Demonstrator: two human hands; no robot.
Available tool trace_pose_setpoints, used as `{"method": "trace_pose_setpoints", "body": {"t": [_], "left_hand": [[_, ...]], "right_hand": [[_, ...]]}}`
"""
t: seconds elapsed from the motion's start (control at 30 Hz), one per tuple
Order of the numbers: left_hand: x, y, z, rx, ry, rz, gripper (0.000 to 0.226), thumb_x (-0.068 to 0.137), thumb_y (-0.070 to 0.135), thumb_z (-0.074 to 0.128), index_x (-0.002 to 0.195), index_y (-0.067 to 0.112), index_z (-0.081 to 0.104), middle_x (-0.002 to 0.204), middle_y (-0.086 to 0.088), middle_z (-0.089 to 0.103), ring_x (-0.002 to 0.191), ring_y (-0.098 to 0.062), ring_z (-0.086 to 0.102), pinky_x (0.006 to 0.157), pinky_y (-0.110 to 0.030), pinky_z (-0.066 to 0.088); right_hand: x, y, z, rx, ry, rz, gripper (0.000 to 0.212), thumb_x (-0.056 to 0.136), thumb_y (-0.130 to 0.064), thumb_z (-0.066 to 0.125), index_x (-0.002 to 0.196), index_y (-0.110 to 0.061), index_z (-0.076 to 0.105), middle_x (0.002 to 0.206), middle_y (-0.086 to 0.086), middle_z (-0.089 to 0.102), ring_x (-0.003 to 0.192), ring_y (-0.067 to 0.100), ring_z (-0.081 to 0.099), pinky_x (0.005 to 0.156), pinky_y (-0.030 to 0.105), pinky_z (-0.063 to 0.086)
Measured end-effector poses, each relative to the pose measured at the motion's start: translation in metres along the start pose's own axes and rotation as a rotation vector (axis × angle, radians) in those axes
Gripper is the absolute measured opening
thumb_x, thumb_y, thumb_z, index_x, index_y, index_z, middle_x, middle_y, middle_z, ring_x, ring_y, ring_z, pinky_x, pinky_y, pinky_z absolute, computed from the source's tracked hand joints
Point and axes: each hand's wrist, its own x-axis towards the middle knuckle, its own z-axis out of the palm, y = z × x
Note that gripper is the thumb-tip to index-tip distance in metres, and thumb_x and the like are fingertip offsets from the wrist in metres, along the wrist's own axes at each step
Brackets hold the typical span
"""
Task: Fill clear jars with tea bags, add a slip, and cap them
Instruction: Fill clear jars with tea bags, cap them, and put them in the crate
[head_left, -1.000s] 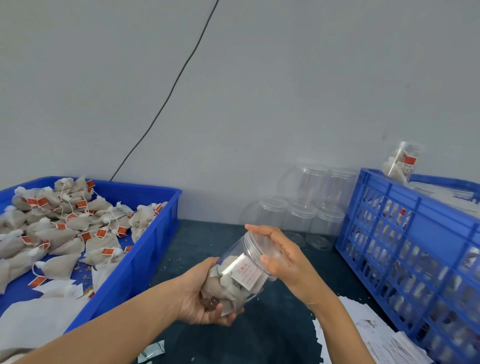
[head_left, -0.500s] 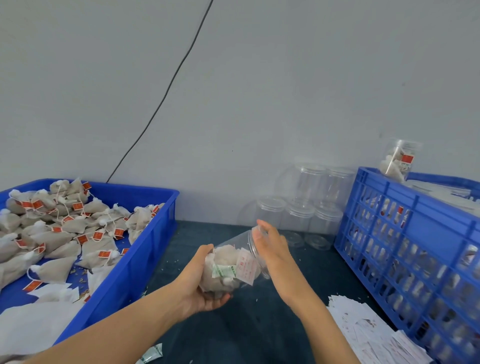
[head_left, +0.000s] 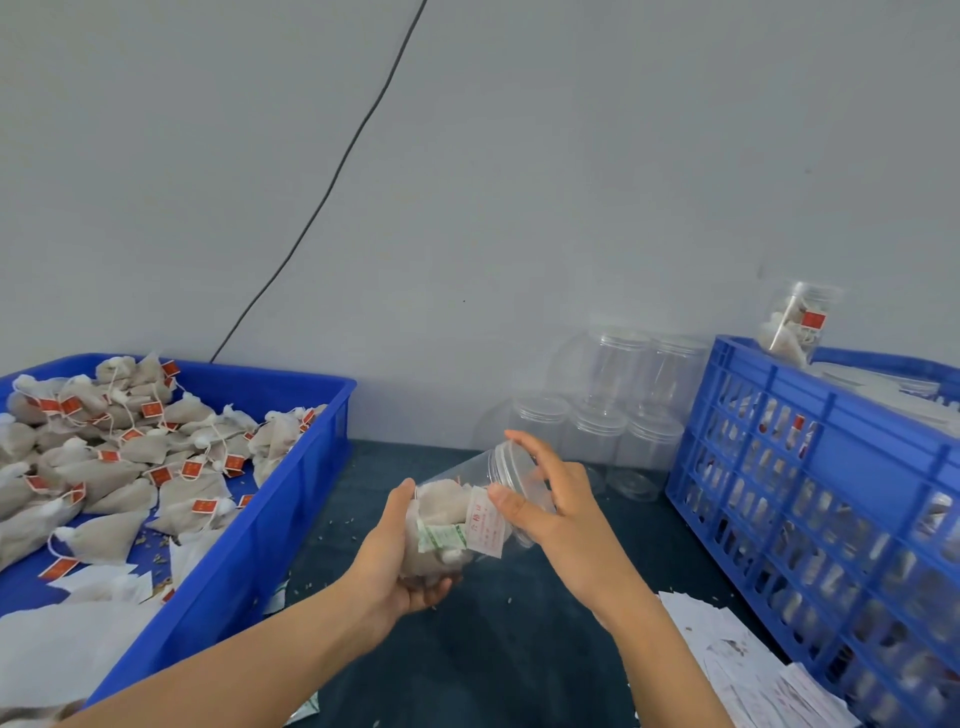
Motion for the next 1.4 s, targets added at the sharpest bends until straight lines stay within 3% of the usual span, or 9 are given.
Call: {"method": "trace_pose_setpoints", "body": {"t": [0.17, 0.3, 0.47, 0.73, 0.9, 1.03, 1.13, 1.23, 1.4], "left_hand": [[0.001, -0.001, 0.001, 0.061, -0.045, 0.168, 0.051, 0.096, 0.055, 0.038, 0.106, 0.014, 0.067, 0.077, -0.008, 0.074, 0.053, -0.013, 0.064, 0.047, -0.026, 0.052], [-0.003, -0.001, 0.004, 0.082, -0.04, 0.195, 0.05, 0.097, 0.055, 0.035, 0.114, 0.016, 0.062, 0.083, -0.009, 0.074, 0.054, -0.015, 0.065, 0.047, -0.025, 0.048], [-0.006, 0.011, 0.001, 0.147, -0.136, -0.088, 0.057, 0.091, 0.054, 0.037, 0.084, 0.008, 0.07, 0.075, -0.016, 0.068, 0.054, -0.029, 0.062, 0.037, -0.017, 0.035], [-0.006, 0.021, -0.008, 0.247, -0.409, -0.491, 0.052, 0.084, 0.049, 0.044, 0.087, 0.005, 0.07, 0.089, -0.021, 0.063, 0.063, -0.033, 0.063, 0.03, -0.017, 0.039], [-0.005, 0.014, 0.001, 0.123, -0.183, -0.224, 0.06, 0.092, 0.058, 0.044, 0.096, 0.002, 0.067, 0.078, -0.02, 0.068, 0.057, -0.034, 0.064, 0.038, -0.024, 0.05], [-0.006, 0.009, 0.002, 0.068, -0.148, 0.036, 0.057, 0.095, 0.058, 0.038, 0.096, 0.011, 0.07, 0.079, -0.015, 0.073, 0.059, -0.023, 0.067, 0.048, -0.028, 0.055], [-0.008, 0.009, 0.002, 0.101, -0.17, 0.231, 0.047, 0.094, 0.055, 0.038, 0.114, 0.023, 0.065, 0.106, -0.013, 0.072, 0.077, -0.019, 0.071, 0.063, -0.032, 0.06], [-0.011, 0.011, 0.005, 0.152, -0.165, 0.352, 0.041, 0.097, 0.051, 0.036, 0.122, 0.028, 0.059, 0.129, -0.014, 0.057, 0.101, -0.026, 0.068, 0.07, -0.034, 0.058], [-0.012, 0.013, 0.008, 0.159, -0.123, 0.246, 0.05, 0.099, 0.05, 0.032, 0.122, 0.014, 0.057, 0.102, -0.016, 0.072, 0.07, -0.02, 0.066, 0.055, -0.028, 0.053]], "right_hand": [[-0.002, -0.006, 0.009, -0.08, 0.144, -0.023, 0.05, 0.077, -0.074, 0.037, 0.125, -0.061, 0.041, 0.122, -0.016, 0.042, 0.095, -0.031, 0.036, 0.067, 0.001, 0.035], [-0.001, -0.002, 0.012, -0.058, 0.194, -0.12, 0.035, 0.087, -0.066, 0.039, 0.12, -0.063, 0.047, 0.12, -0.014, 0.049, 0.105, -0.025, 0.039, 0.076, -0.005, 0.034], [-0.002, 0.001, -0.004, -0.133, 0.001, -0.319, 0.039, 0.085, -0.057, 0.051, 0.124, -0.058, 0.052, 0.121, -0.017, 0.042, 0.126, 0.008, 0.042, 0.102, 0.027, 0.041], [-0.004, 0.004, -0.011, -0.048, -0.132, -0.375, 0.037, 0.084, -0.042, 0.057, 0.12, -0.043, 0.064, 0.122, -0.014, 0.047, 0.124, 0.013, 0.046, 0.099, 0.014, 0.036], [0.0, 0.002, 0.002, 0.05, 0.089, -0.263, 0.035, 0.083, -0.048, 0.055, 0.115, -0.043, 0.066, 0.118, -0.008, 0.052, 0.116, 0.011, 0.051, 0.097, 0.031, 0.045], [0.0, -0.004, 0.02, 0.049, 0.257, -0.19, 0.025, 0.09, -0.048, 0.053, 0.113, -0.056, 0.059, 0.117, -0.019, 0.053, 0.111, -0.005, 0.05, 0.09, 0.021, 0.044], [0.002, 0.001, 0.023, 0.136, 0.273, -0.038, 0.034, 0.092, -0.047, 0.051, 0.126, -0.052, 0.051, 0.125, -0.016, 0.047, 0.112, -0.013, 0.046, 0.095, 0.019, 0.041], [0.004, 0.003, 0.018, 0.242, 0.231, 0.129, 0.043, 0.089, -0.054, 0.051, 0.129, -0.039, 0.051, 0.134, -0.008, 0.05, 0.122, 0.009, 0.05, 0.105, 0.039, 0.043], [0.002, 0.001, 0.012, 0.125, 0.269, -0.087, 0.022, 0.093, -0.046, 0.054, 0.114, -0.052, 0.058, 0.116, -0.009, 0.056, 0.109, -0.001, 0.053, 0.09, 0.013, 0.037]]}}
